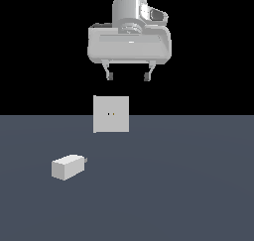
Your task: Plug the charger into the wall socket.
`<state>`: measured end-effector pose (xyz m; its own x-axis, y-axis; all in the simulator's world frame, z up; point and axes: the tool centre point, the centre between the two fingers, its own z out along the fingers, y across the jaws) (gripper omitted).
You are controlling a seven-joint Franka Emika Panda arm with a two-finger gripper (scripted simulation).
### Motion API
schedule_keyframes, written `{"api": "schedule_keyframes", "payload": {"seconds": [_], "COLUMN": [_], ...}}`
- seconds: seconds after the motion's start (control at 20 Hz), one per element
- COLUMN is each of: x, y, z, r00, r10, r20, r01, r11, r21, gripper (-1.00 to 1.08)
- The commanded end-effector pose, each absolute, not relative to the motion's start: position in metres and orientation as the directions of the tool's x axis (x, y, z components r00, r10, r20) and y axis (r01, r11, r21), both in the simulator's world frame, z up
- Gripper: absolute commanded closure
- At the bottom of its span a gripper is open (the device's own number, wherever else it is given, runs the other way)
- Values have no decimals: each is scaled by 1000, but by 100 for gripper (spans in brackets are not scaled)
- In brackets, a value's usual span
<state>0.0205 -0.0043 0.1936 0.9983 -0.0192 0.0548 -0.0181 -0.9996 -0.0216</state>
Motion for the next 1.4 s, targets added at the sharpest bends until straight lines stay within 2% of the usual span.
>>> {"api": "schedule_keyframes", "payload": {"seconds": [0.0, 0.55, 1.35], "x": [20, 6, -47], "y": [-4, 4, 46], "z": [194, 182, 128], "r00": [998, 995, 958], "r10": [-19, -62, -244], "r20": [55, 72, 150], "r01": [-18, -61, -246], "r11": [-1000, -998, -969], "r21": [-22, -17, -5], "gripper": [-92, -92, -92]}}
